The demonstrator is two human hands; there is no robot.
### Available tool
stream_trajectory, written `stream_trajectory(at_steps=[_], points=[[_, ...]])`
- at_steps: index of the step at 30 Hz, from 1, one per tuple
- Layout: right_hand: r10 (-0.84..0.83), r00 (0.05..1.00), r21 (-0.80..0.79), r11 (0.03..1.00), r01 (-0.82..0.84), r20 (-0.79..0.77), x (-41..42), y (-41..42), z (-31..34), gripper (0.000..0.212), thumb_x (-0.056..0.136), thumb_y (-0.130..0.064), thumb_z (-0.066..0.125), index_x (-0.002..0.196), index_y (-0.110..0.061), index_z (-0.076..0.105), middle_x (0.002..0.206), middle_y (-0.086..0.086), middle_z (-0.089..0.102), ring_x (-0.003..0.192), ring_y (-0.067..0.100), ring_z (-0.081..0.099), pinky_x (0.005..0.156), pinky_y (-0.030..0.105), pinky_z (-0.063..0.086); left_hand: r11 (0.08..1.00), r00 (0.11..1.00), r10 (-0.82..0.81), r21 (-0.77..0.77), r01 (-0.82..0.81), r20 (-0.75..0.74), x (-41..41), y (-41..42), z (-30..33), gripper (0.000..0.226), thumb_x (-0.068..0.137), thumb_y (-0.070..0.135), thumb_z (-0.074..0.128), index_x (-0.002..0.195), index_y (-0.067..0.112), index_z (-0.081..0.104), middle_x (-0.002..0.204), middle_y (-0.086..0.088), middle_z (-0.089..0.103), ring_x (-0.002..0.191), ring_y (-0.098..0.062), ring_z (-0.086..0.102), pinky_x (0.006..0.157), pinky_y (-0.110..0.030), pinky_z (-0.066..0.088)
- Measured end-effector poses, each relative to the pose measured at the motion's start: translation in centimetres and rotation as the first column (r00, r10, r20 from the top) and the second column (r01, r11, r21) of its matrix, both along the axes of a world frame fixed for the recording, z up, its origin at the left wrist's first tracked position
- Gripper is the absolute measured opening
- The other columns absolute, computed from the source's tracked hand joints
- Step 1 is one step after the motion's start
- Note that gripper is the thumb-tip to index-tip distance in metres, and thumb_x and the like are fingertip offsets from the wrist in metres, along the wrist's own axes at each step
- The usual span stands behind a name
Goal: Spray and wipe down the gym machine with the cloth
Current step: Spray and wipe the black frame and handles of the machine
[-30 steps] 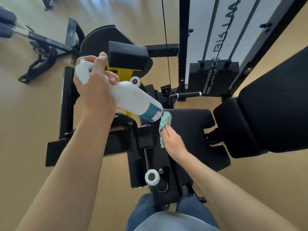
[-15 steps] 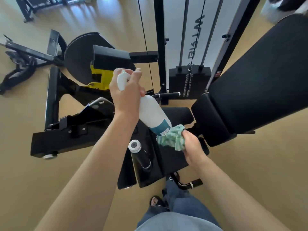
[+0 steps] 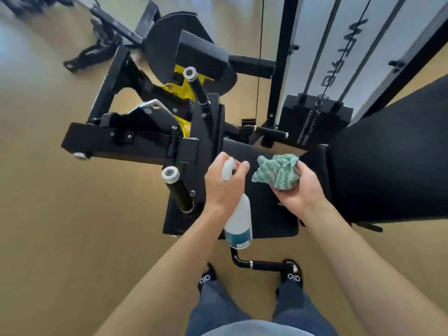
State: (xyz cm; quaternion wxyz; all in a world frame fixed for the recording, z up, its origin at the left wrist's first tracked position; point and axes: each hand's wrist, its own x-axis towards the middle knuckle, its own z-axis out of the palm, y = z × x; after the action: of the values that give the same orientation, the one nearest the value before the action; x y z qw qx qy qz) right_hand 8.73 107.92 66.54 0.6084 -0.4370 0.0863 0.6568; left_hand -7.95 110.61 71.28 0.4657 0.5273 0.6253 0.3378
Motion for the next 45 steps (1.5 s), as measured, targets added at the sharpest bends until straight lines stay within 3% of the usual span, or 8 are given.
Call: stream_trajectory(at_steps=[4,10,17,28,34,39,42,45], points=[[0.074,0.996,-0.028,0.997,-0.076,-0.058,3.0,-1.0,-1.0,0.04,0.105,-0.03,0.045,0.132,-0.005,0.062,0.125,0.017,0.069,0.115,0.034,0.068,0.096,0.042,0.054,0.982,0.978,0.163,-0.077,-0.173,-0.128,1.9,-2.9,-3.6,0.033,0.094,0.028,0.07,0.088,0.001,0.052,0.084,-0.018,0.065,0.072,-0.033,0.062,0.071,-0.044,0.056],[0.216,0.974,-0.039,0.975,-0.218,-0.063,4.5,-0.8,-2.0,0.043,0.105,-0.031,0.044,0.134,-0.004,0.06,0.128,0.019,0.067,0.118,0.035,0.066,0.104,0.046,0.049,0.925,0.949,0.263,-0.236,-0.299,-0.172,3.1,-4.2,-6.4,0.049,0.092,0.05,0.075,0.092,0.006,0.053,0.082,-0.009,0.061,0.055,-0.006,0.055,0.052,-0.014,0.045],[0.193,0.98,-0.098,0.976,-0.196,-0.037,5.7,-1.0,-2.6,0.043,0.106,-0.03,0.038,0.134,-0.004,0.059,0.125,0.019,0.069,0.116,0.034,0.067,0.104,0.045,0.049,0.882,0.925,0.366,-0.28,-0.379,-0.101,3.6,-1.2,-7.8,0.056,0.087,0.066,0.072,0.087,0.013,0.054,0.099,-0.019,0.07,0.082,-0.028,0.069,0.069,-0.029,0.051],[0.299,0.954,-0.126,0.948,-0.293,0.029,7.3,6.8,-3.2,0.04,0.105,-0.026,0.044,0.135,-0.004,0.057,0.127,0.017,0.068,0.117,0.032,0.067,0.109,0.045,0.046,0.877,0.925,0.36,-0.296,-0.38,-0.119,5.7,4.7,-7.3,0.055,0.09,0.065,0.068,0.091,0.011,0.057,0.077,-0.006,0.063,0.062,-0.009,0.058,0.06,-0.022,0.04],[0.504,0.853,-0.143,0.862,-0.486,0.134,5.9,16.2,-5.2,0.029,0.106,-0.023,0.046,0.127,-0.008,0.057,0.123,0.01,0.071,0.111,0.022,0.07,0.104,0.038,0.051,0.855,0.913,0.372,-0.322,-0.406,-0.166,6.9,4.6,-7.9,0.06,0.089,0.063,0.072,0.1,0.006,0.054,0.087,-0.004,0.062,0.052,0.005,0.061,0.053,-0.012,0.044],[0.64,0.699,-0.152,0.763,-0.629,0.318,0.6,23.1,-7.2,0.022,0.103,-0.024,0.046,0.113,-0.016,0.064,0.103,0.0,0.072,0.092,0.014,0.069,0.082,0.027,0.055,0.773,0.832,0.509,-0.31,-0.554,-0.219,7.0,1.9,-8.5,0.041,0.086,0.063,0.074,0.098,0.029,0.055,0.105,0.001,0.065,0.085,-0.022,0.072,0.069,-0.024,0.049],[0.733,0.539,-0.19,0.649,-0.737,0.414,-3.7,24.8,-8.5,0.05,0.099,-0.042,0.041,0.146,-0.028,0.048,0.141,-0.004,0.057,0.125,0.017,0.056,0.104,0.035,0.045,0.732,0.794,0.557,-0.309,-0.607,-0.241,6.3,1.5,-7.4,0.033,0.088,0.061,0.073,0.106,0.041,0.054,0.11,0.007,0.063,0.097,-0.021,0.069,0.07,-0.023,0.046],[0.683,0.555,-0.185,0.694,-0.696,0.475,-6.8,23.8,-9.3,0.056,0.106,-0.044,0.026,0.16,-0.035,0.014,0.163,-0.005,0.028,0.146,0.019,0.032,0.119,0.041,0.025,0.717,0.781,0.56,-0.309,-0.624,-0.277,5.0,1.6,-6.1,0.029,0.09,0.06,0.069,0.111,0.048,0.053,0.102,0.013,0.064,0.094,-0.017,0.069,0.073,-0.025,0.047]])
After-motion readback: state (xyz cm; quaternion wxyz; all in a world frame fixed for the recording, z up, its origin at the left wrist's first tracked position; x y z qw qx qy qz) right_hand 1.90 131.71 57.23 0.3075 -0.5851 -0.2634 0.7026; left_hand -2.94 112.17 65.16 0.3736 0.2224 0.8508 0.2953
